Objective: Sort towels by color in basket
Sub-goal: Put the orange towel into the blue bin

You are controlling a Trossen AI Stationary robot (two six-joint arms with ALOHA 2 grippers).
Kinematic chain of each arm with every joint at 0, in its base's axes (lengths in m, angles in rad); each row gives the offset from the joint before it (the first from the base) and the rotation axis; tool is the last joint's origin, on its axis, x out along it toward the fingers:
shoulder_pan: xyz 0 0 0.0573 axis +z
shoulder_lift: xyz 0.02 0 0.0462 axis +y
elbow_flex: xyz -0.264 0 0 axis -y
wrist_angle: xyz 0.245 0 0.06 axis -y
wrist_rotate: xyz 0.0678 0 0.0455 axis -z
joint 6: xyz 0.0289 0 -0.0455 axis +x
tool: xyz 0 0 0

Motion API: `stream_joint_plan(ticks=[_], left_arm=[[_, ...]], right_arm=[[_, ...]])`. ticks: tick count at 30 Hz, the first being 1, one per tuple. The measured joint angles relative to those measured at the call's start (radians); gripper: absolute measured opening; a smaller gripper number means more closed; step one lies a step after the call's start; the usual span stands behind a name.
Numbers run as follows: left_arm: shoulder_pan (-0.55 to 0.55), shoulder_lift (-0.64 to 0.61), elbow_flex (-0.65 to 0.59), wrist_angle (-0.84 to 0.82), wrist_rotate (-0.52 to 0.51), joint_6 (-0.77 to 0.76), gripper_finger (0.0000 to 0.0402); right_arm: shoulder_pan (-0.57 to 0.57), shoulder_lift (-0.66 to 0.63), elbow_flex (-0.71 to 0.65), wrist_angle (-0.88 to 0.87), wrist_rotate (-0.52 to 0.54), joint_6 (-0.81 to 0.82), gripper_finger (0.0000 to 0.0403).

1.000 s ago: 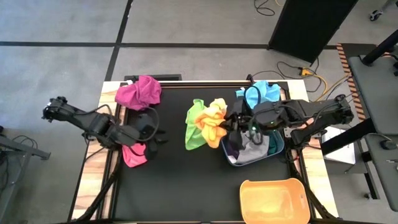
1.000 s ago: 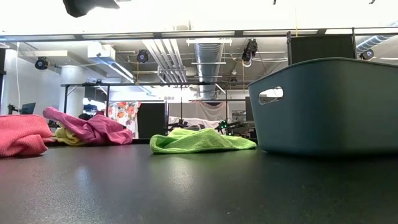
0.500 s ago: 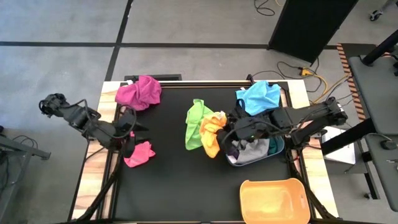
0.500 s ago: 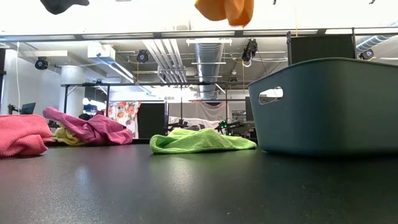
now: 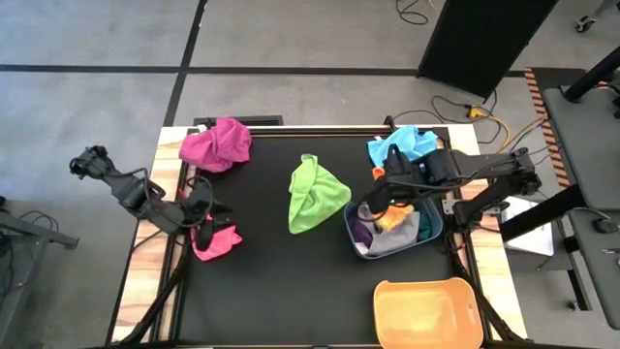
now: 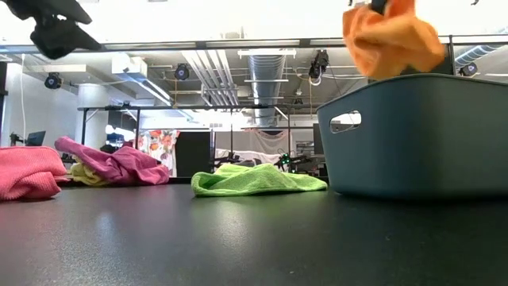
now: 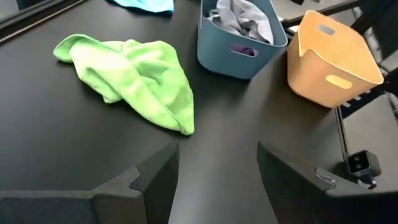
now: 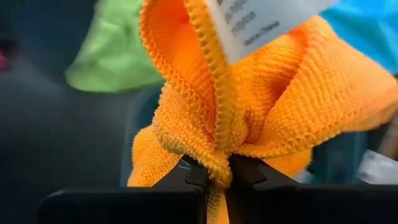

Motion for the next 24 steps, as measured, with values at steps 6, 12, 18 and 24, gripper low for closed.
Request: stream_joint_plan(ticks=[6, 12, 18, 24], left_arm=[[0.002, -0.03, -0.018, 0.023, -0.093, -0.041, 0.0201], [0.003, -0.069, 0.175, 0.033, -0.193, 0.188, 0.0201], [0.003, -0.083, 0.31, 0.033, -0.244, 0.344, 0.0201], [0.003, -0.084, 0.27, 0.03, -0.241, 0.294, 0.0201]], right_arm=[[-0.053, -0.013, -0.023, 0.013, 0.014, -0.069, 0.0018], [-0.08, -0.018, 0.01, 0.038, 0.084, -0.14, 0.0018], [-0.081, -0.018, 0.022, 0.066, 0.084, -0.169, 0.0018], [-0.013, 0.003, 0.005, 0.066, 0.081, -0.052, 0.0018]])
